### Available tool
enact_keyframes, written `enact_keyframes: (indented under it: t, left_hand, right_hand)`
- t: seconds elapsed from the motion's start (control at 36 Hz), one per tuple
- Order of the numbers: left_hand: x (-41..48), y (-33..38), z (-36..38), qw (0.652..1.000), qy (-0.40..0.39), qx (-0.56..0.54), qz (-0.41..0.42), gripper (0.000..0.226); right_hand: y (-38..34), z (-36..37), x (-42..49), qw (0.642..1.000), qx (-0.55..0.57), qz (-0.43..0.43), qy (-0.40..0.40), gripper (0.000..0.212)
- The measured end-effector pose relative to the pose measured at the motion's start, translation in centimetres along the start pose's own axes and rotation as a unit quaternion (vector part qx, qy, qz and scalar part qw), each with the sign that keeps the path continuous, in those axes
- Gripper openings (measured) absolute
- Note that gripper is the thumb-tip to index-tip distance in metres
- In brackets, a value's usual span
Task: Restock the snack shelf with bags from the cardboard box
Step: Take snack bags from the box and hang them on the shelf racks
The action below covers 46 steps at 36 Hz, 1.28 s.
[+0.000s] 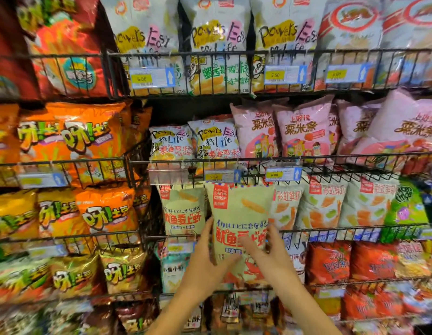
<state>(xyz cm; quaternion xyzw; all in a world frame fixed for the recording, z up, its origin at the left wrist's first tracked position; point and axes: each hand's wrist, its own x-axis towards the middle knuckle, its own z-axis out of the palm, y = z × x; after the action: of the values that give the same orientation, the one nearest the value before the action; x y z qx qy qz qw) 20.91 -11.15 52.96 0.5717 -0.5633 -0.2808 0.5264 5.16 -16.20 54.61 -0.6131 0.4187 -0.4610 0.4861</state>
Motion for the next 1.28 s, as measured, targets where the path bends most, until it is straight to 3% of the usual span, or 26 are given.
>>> enact_keyframes:
  t: [0.08,0.17,0.28,0.56,0.72,0.92,1.03,1.17,1.28]
  left_hand:
    - [1.4,1.0,-0.2,0.999,0.019,0.007,0.039,0.087]
    - [2.9,1.6,-0.3,0.997,0.03,-0.006,0.066,0.088]
    - [4.7,2.3,0.2,0.995,0.048,0.004,0.084,0.08]
    - [7.7,1.3,0.2,0.992,0.055,0.037,0.103,0.06]
    - [8.2,-0.5,0.3,0.992,0.069,0.032,0.097,0.056]
    - [8.7,-2.0,0.5,0.994,0.074,0.031,0.074,0.071]
    - [8.7,-2.2,0.9,0.994,0.073,0.031,0.071,0.068]
    - [9.0,-2.9,1.4,0.993,0.082,0.028,0.082,0.075]
    - [9.4,-3.5,1.8,0.99,0.093,0.05,0.091,0.061]
  right_hand:
    - [-1.0,-0.7,1.2,0.999,0.014,-0.037,-0.03,0.066]
    - [-1.4,-1.5,2.6,0.997,-0.001,-0.073,-0.037,0.075]
    - [-1.4,-2.0,4.4,0.992,-0.013,-0.116,-0.044,0.071]
    - [1.0,-2.4,9.1,0.988,-0.053,-0.135,-0.051,0.093]
    - [2.6,-2.0,9.7,0.987,-0.041,-0.141,-0.071,0.074]
    - [3.5,-1.4,10.1,0.987,-0.014,-0.14,-0.074,0.072]
    - [3.6,-1.2,10.3,0.987,0.0,-0.143,-0.079,0.057]
    - [4.6,-1.0,11.0,0.985,-0.009,-0.15,-0.085,0.065]
    - [4.5,-0.9,11.7,0.983,-0.035,-0.158,-0.081,0.059]
